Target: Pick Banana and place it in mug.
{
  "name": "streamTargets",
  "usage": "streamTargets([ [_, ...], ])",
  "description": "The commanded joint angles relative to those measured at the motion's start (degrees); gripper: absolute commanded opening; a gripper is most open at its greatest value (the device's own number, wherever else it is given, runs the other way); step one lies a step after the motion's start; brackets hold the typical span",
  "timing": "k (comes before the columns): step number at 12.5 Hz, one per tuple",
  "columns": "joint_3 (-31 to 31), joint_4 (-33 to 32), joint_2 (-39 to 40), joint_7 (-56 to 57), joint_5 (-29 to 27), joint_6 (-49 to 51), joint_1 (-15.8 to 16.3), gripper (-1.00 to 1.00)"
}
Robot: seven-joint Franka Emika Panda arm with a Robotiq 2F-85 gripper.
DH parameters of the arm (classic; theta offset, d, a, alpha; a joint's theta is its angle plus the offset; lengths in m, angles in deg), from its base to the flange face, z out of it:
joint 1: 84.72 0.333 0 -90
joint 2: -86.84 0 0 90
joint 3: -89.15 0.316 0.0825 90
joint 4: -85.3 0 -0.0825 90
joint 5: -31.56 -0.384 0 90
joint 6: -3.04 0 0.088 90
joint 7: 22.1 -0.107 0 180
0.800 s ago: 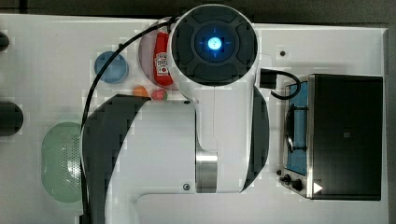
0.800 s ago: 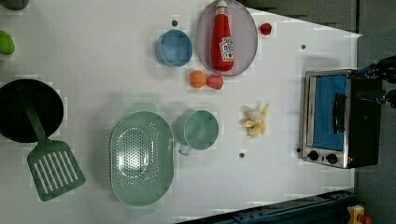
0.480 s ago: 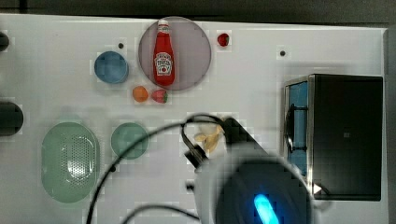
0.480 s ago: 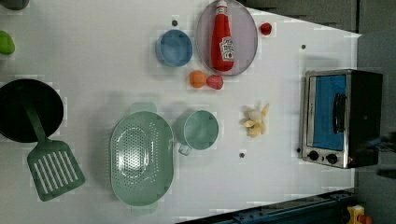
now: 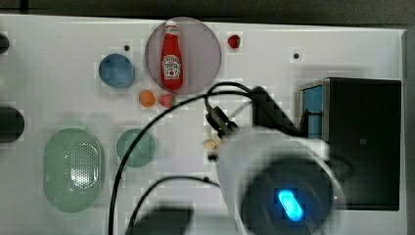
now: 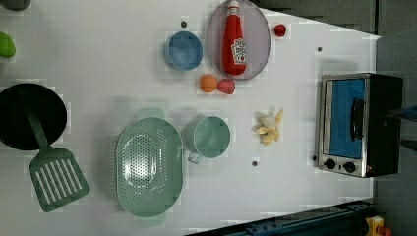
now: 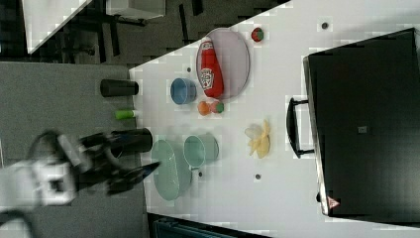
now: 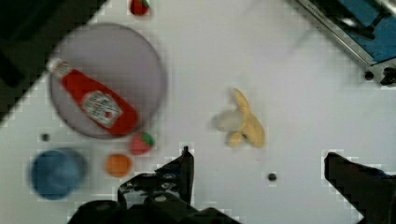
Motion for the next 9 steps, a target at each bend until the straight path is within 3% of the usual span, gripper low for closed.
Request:
streamTargets([
  [1, -0.3, -9.1, 7.2, 9.4, -0.2, -8.3, 0.4, 1.00],
  [6, -0.4, -14.7, 18.0, 26.3, -0.2, -26.8, 0.3, 1.00],
  [9, -0.2, -17.4, 25.1, 28.5, -0.2, -35.8, 0.4, 1.00],
])
